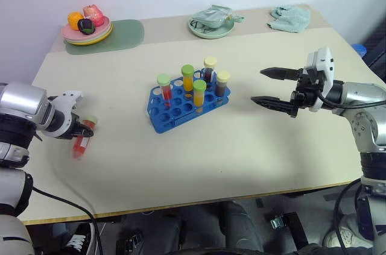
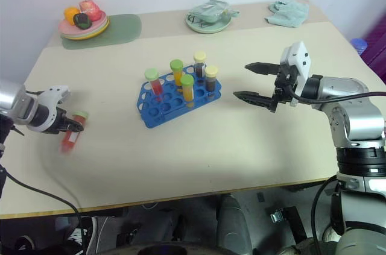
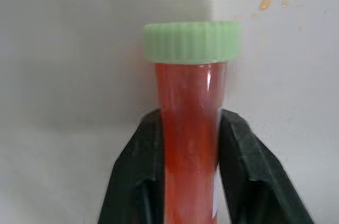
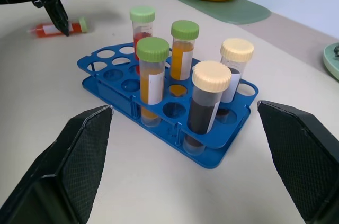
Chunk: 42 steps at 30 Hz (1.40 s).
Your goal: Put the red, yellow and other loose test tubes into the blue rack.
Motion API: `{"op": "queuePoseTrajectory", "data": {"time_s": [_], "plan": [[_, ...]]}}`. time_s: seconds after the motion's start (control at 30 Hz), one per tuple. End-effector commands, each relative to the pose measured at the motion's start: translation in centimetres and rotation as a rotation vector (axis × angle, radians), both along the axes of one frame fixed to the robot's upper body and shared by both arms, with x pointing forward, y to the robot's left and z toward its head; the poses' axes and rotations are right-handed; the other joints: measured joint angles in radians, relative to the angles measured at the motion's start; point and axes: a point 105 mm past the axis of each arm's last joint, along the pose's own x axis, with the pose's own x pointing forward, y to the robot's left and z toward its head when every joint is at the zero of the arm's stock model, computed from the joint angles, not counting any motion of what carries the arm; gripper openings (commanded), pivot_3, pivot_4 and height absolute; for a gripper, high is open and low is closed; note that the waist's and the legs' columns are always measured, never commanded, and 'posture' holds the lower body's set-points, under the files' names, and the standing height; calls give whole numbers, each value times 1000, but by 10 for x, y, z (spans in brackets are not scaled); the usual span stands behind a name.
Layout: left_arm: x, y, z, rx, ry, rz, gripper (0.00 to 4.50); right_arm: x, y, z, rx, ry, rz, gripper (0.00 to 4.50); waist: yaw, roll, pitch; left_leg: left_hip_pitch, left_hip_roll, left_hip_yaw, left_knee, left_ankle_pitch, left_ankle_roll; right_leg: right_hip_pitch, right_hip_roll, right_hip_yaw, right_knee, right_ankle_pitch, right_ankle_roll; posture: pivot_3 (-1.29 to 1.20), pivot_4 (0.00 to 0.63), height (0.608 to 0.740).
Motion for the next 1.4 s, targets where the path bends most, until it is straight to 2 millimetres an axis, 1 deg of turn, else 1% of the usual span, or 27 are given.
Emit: {"op": "queuePoseTrajectory", "data": {"time_s": [0.03,0.07,0.13,0.17,0.23,0.27,0.3,0.33,0.37,0.43,0.47,0.5,0.57,0.6,0.7,0.8,0.87,0.97,1.07,1.13,1.2,1.27,1.33,1.4], "plan": [[2,1,0,-10,-23,9,718,-2,-3,12,-14,-56,-6,4500,0,0,0,0,0,0,0,0,0,0,0,0,0,0,0,0,150,740],[8,2,6,7,-71,-9,718,-2,-3,12,-14,-56,-6,4500,0,0,0,0,0,0,0,0,0,0,0,0,0,0,0,0,150,740],[20,0,23,38,-188,-34,718,-2,-3,12,-14,-58,-5,4500,2,0,0,0,0,0,0,0,0,0,0,0,1,0,0,0,150,740],[30,-1,35,50,-281,-30,718,-2,-3,12,-14,-58,-6,4500,4,0,0,0,0,0,1,0,0,0,0,0,1,0,0,0,150,740],[44,-2,57,156,-471,-119,718,-3,-5,12,-14,-58,-8,4500,5,-1,1,-1,1,-2,2,0,0,0,-1,0,1,0,0,0,150,740],[53,-9,75,134,-608,-111,718,-3,-6,12,-15,-56,-10,4500,4,-1,1,-2,2,-2,2,0,0,-1,-1,0,1,0,0,0,150,740],[55,-11,86,143,-689,-102,718,-4,-6,12,-16,-53,-11,4500,5,-1,1,-2,2,-2,2,0,0,-1,-1,0,0,0,0,0,150,740],[58,-21,98,148,-808,-166,718,-4,-7,11,-18,-51,-11,4500,4,-2,1,-2,2,-2,2,0,0,-1,-1,-1,0,0,0,0,150,740],[61,-34,111,92,-948,-204,718,-4,-7,10,-19,-48,-10,4500,1,-1,1,-3,2,-2,2,0,0,-1,-1,-1,-1,0,0,0,150,740],[52,-49,120,-47,-1051,-226,718,-4,-7,10,-19,-44,-9,4500,1,-1,1,-2,2,-1,1,0,0,-2,-2,-1,-1,0,0,0,150,740],[50,-55,124,-136,-1106,-197,718,-4,-7,10,-18,-44,-7,4500,0,-1,1,-2,2,-1,1,0,0,-2,-2,-1,-1,0,0,0,150,740],[46,-62,127,-198,-1152,-203,718,-3,-6,11,-15,-44,-7,4500,-1,-1,0,-2,2,-1,1,0,0,-2,-2,-1,-1,0,0,0,150,740],[31,-85,134,-251,-1272,-317,718,-2,-6,12,-18,-48,-5,4500,-4,-1,1,-2,3,0,1,0,0,-2,-2,-1,-1,0,0,0,150,740],[23,-97,135,-260,-1314,-389,718,-1,-6,13,-19,-50,-4,4500,-4,-1,1,-2,3,0,1,0,0,-2,-1,-1,-1,0,0,0,150,740],[7,-115,135,-273,-1399,-514,718,0,-6,14,-20,-52,-4,4500,0,-1,1,-2,3,1,1,0,0,-2,-2,-1,-1,0,0,0,150,740],[-1,-126,128,-274,-1474,-570,718,-1,-7,15,-21,-51,-7,4500,6,-1,0,-2,3,1,1,0,0,0,-2,-1,-2,0,0,0,150,740],[-6,-136,122,-245,-1513,-661,718,-1,-8,15,-23,-50,-8,4500,8,-1,0,-2,3,1,2,0,0,1,-2,-1,-3,0,0,0,150,740],[-4,-149,106,-220,-1534,-737,718,-1,-9,15,-26,-53,-14,4500,15,-1,0,-2,3,3,2,0,0,1,-2,-1,-3,1,0,0,150,740],[2,-171,83,-206,-1563,-798,718,-2,-8,17,-18,-48,-17,4500,23,-1,0,-2,3,4,2,0,0,1,-2,-1,-4,1,-1,0,150,740],[7,-183,71,-219,-1567,-791,718,-3,-9,18,-22,-50,-19,4500,27,-1,0,-1,3,5,2,0,0,2,-2,-1,-5,1,-1,0,150,740],[9,-190,64,-229,-1570,-789,718,-3,-10,18,-29,-52,-23,4500,26,-1,0,-2,3,5,2,0,1,2,-2,-1,-5,2,-1,0,150,740],[12,-198,55,-196,-1573,-793,718,-3,-11,18,-27,-50,-28,4500,26,-1,0,-1,3,5,2,0,1,2,-2,-1,-5,2,-1,0,150,740],[13,-208,47,-230,-1553,-799,718,-4,-11,19,-30,-51,-29,4500,26,-1,0,-1,3,5,2,0,1,2,-1,-1,-5,2,-1,0,150,740],[10,-217,45,-244,-1562,-821,718,-5,-12,19,-33,-52,-29,4500,26,-1,0,-1,4,5,2,0,1,2,-1,-1,-5,2,-1,0,150,740]]}}
